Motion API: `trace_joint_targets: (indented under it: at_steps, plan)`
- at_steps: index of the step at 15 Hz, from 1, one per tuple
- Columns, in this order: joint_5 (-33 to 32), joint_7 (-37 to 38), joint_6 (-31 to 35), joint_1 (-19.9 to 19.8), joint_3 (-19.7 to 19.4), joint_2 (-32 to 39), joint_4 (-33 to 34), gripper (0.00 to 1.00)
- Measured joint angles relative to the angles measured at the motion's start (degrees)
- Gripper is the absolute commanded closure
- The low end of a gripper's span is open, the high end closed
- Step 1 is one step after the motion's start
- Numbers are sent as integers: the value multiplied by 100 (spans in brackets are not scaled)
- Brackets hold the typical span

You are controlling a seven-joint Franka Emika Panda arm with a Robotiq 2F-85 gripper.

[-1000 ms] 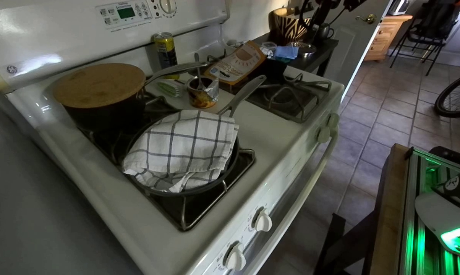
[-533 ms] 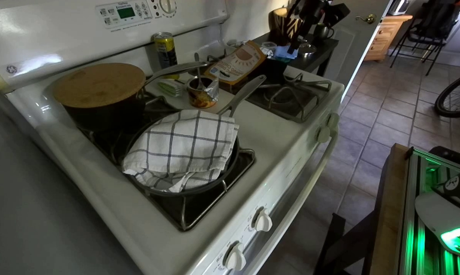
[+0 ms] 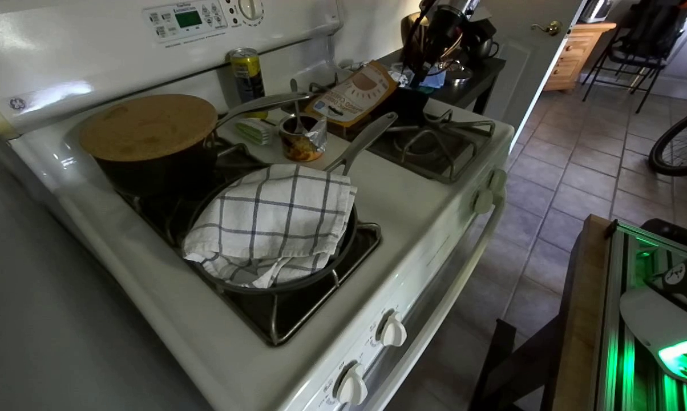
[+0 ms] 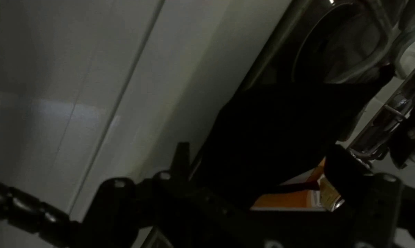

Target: Put the black mat on the pot

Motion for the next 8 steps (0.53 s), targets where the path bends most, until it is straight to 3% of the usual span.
trace_joint_targets:
  at_steps: [2, 4, 5, 8]
  plan:
    - [1, 90, 0, -28, 30, 108, 97, 4]
    - [1, 187, 0, -49, 62, 185, 136, 29]
    - [1, 231, -3, -51, 76, 211, 142, 29]
    - [-6, 373, -108, -51, 123, 276, 183, 55]
